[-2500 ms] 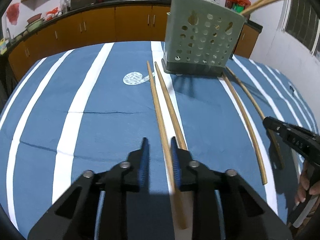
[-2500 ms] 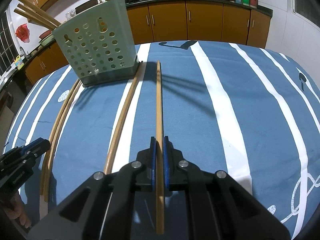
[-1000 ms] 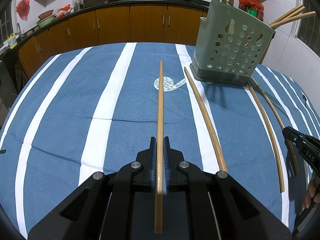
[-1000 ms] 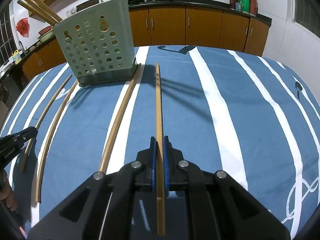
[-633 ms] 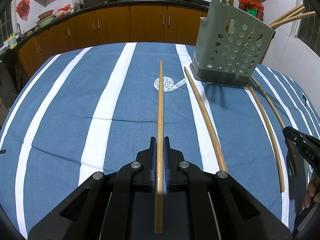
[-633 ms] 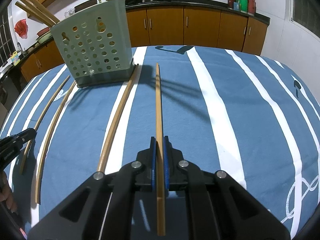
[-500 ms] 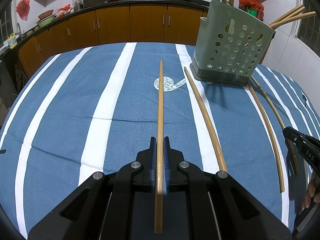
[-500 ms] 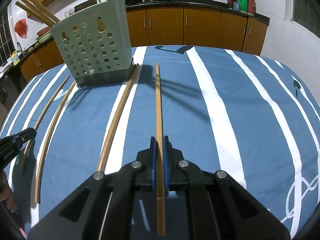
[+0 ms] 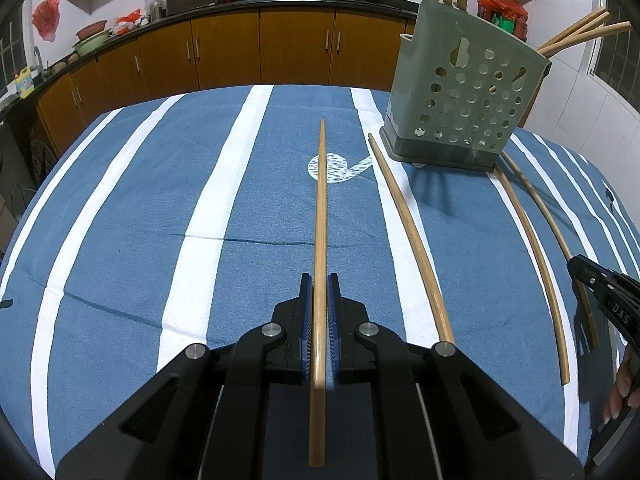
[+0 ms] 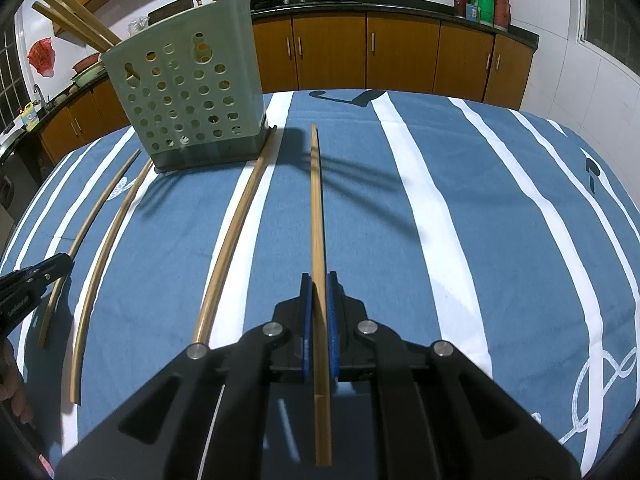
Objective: Organize utensils
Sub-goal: 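Hold the grasped chopstick on the cloth with the left tool while the right tool holds its own, then raise the left tool's chopstick upright above the holder while the right tool carries its chopstick there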
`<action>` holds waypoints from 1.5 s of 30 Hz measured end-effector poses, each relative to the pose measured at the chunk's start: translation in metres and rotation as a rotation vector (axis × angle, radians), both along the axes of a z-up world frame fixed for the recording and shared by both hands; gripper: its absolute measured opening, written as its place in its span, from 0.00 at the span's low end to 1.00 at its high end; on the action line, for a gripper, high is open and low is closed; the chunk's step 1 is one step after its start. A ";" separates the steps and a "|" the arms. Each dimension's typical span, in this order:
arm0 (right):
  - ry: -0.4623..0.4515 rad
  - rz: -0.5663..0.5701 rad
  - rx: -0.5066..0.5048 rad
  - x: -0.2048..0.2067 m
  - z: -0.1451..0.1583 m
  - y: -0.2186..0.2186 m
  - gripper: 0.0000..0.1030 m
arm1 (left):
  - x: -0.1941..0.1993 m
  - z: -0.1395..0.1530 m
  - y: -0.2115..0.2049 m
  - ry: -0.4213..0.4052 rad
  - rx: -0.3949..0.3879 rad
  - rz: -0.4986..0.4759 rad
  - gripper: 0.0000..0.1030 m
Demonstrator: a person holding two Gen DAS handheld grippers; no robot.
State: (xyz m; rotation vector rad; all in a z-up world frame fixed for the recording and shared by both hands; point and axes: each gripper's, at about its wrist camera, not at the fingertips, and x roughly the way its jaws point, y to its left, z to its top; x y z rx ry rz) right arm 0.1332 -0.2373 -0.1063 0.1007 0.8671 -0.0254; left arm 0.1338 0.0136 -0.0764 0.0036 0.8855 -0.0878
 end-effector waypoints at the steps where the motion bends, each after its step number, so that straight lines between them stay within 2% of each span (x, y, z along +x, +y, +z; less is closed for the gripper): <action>1: 0.000 -0.001 0.001 0.000 0.000 0.000 0.09 | 0.000 0.000 0.000 0.000 0.003 -0.001 0.08; 12: -0.001 0.001 0.001 -0.003 -0.001 0.001 0.08 | -0.003 0.000 0.000 0.000 0.013 -0.008 0.08; 17: -0.034 -0.005 0.013 -0.007 0.010 -0.001 0.08 | -0.003 0.007 0.004 0.004 -0.019 -0.013 0.08; 30: -0.225 -0.029 0.054 -0.021 0.081 -0.013 0.08 | -0.008 0.078 0.011 -0.173 -0.094 -0.023 0.08; 40: -0.243 -0.031 0.061 -0.020 0.091 -0.015 0.08 | -0.008 0.087 0.011 -0.198 -0.098 -0.027 0.08; 45: -0.303 -0.030 0.062 -0.022 0.110 -0.016 0.08 | -0.007 0.110 0.011 -0.251 -0.113 -0.040 0.07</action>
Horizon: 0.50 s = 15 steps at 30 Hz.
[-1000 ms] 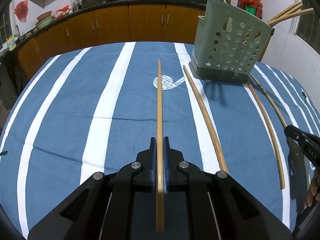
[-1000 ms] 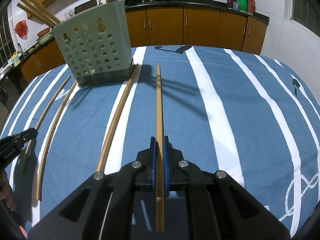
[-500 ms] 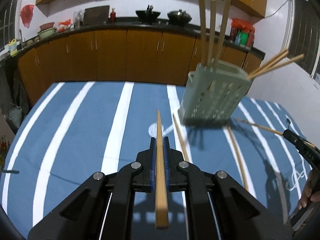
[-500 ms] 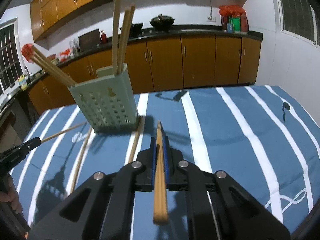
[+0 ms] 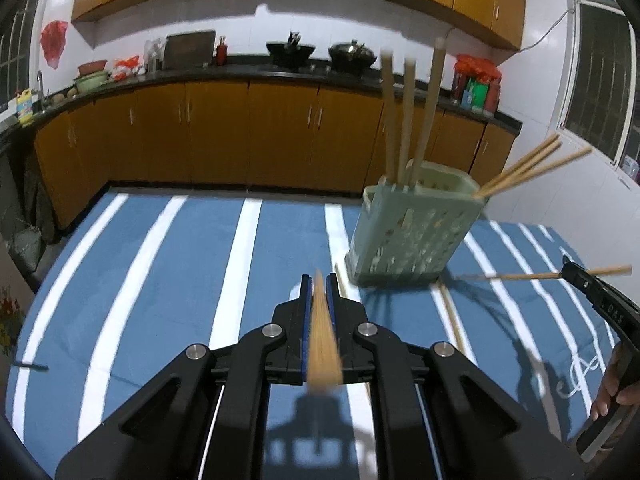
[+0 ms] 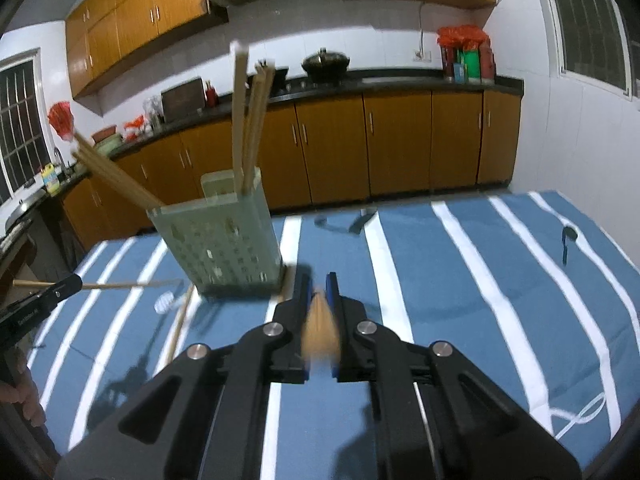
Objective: Organize utensils
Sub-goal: 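Raise the left tool's chopstick upright above the holder while the right tool carries its chopstick there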
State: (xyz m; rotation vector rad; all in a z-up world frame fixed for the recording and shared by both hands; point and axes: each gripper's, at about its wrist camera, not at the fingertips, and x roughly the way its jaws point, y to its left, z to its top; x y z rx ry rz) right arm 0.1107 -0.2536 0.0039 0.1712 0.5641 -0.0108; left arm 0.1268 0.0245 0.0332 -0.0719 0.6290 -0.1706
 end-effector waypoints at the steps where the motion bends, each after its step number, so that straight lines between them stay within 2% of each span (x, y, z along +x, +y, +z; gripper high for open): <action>1: -0.021 0.000 0.001 -0.001 0.008 -0.001 0.08 | 0.000 0.006 0.000 -0.013 -0.003 -0.003 0.07; 11: -0.174 0.060 0.053 -0.013 0.077 -0.004 0.08 | -0.002 0.060 -0.002 -0.126 -0.045 -0.046 0.07; 15: -0.272 0.083 0.079 -0.021 0.111 -0.002 0.08 | -0.007 0.084 -0.013 -0.194 -0.078 -0.075 0.07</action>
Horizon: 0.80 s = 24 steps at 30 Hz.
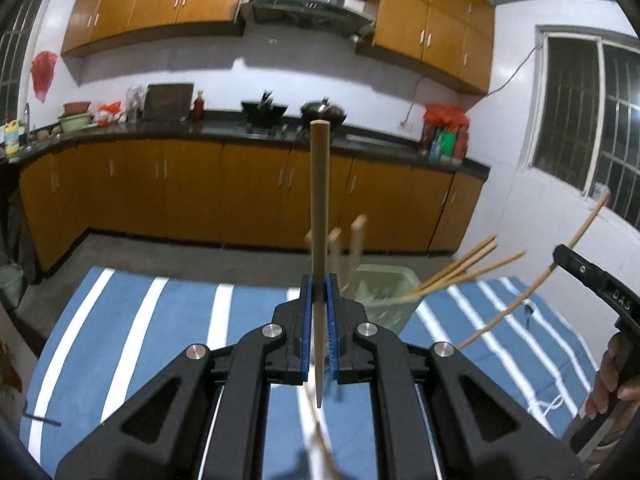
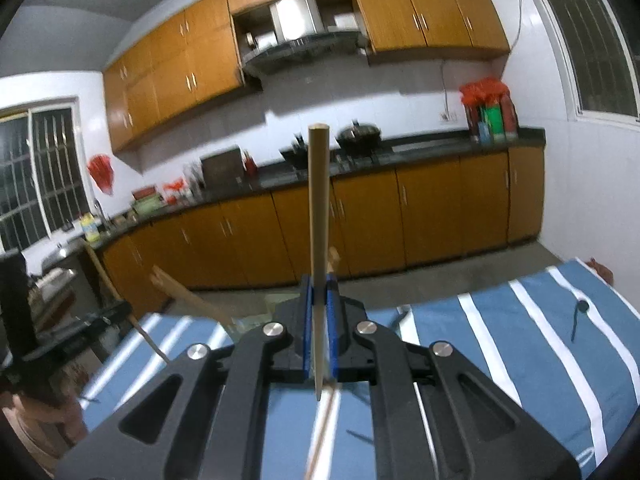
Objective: Organize utensils
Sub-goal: 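Raise the left tool's chopstick upright above the holder while the right tool carries its chopstick there, then open the left tool over the holder while the right tool drops its chopstick in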
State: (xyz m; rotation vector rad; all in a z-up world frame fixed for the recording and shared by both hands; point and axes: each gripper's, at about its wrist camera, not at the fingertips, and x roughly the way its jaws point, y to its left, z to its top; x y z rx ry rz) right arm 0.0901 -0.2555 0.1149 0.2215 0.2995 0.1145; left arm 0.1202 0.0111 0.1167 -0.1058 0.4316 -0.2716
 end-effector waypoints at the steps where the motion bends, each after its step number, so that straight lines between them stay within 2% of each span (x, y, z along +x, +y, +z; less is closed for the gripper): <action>1: -0.020 0.002 0.003 -0.001 0.006 0.001 0.08 | -0.001 0.004 -0.002 -0.015 -0.006 -0.006 0.07; 7: -0.140 0.005 -0.002 0.002 0.035 0.018 0.08 | 0.000 0.034 -0.022 -0.141 -0.058 -0.011 0.07; 13: -0.174 -0.015 -0.016 0.024 0.038 0.025 0.08 | 0.018 0.047 -0.036 -0.235 -0.050 0.043 0.07; 17: -0.163 -0.030 -0.013 0.045 0.030 0.024 0.08 | 0.032 0.040 -0.044 -0.248 -0.047 0.059 0.07; 24: -0.096 -0.030 -0.029 0.079 0.005 0.032 0.08 | 0.051 0.017 -0.049 -0.207 -0.041 0.071 0.07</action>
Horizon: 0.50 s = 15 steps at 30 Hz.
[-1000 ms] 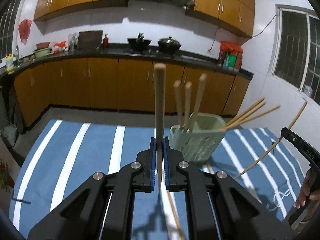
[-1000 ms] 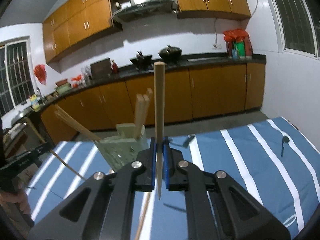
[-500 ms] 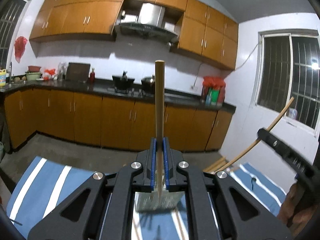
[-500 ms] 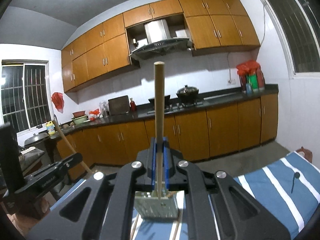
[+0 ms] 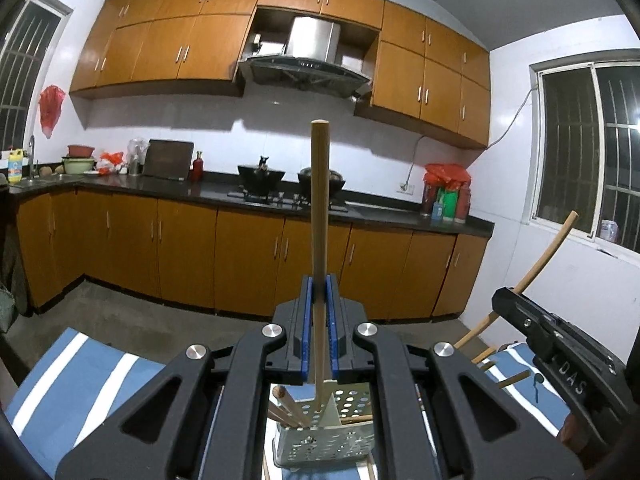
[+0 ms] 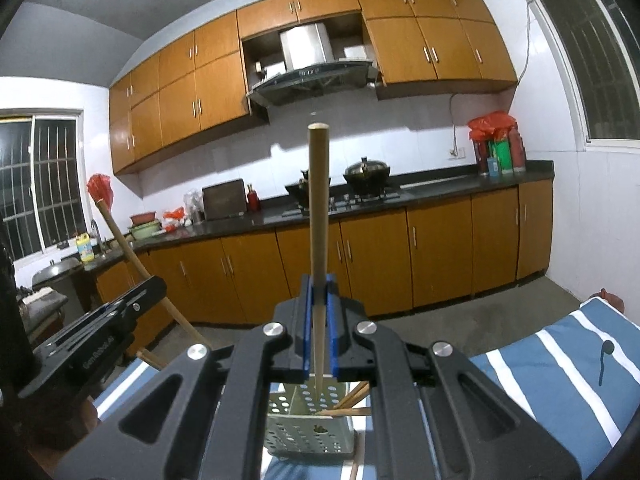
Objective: Organize utensils
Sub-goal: 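Open the left tool over the holder while the right tool drops its chopstick in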
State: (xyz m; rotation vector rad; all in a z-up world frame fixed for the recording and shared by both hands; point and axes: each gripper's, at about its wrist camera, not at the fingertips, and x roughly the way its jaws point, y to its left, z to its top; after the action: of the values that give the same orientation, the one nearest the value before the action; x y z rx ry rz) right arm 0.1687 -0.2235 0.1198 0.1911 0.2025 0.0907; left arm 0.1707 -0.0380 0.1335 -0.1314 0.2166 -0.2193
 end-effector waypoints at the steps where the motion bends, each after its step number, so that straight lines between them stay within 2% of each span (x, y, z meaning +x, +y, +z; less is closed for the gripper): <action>1: 0.017 0.004 -0.005 0.005 -0.005 0.002 0.08 | 0.004 -0.005 -0.001 0.016 0.001 0.002 0.07; 4: 0.068 0.019 -0.007 0.015 -0.018 0.005 0.10 | 0.008 -0.014 -0.001 0.053 -0.001 -0.002 0.08; 6: 0.075 0.021 -0.014 0.013 -0.021 0.007 0.12 | 0.005 -0.015 -0.001 0.047 0.005 -0.005 0.10; 9: 0.065 0.019 -0.007 0.008 -0.019 0.006 0.16 | 0.000 -0.012 0.001 0.041 0.000 -0.006 0.28; 10: 0.061 0.020 -0.005 0.007 -0.018 0.005 0.16 | 0.000 -0.010 0.002 0.036 -0.005 -0.006 0.30; 15: 0.019 0.014 -0.004 -0.009 -0.005 -0.001 0.20 | -0.007 0.000 0.004 0.020 -0.020 -0.013 0.31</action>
State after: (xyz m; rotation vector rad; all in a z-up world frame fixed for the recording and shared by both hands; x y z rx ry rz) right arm 0.1599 -0.2242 0.1143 0.1870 0.2232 0.1028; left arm 0.1639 -0.0340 0.1340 -0.1518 0.2352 -0.2337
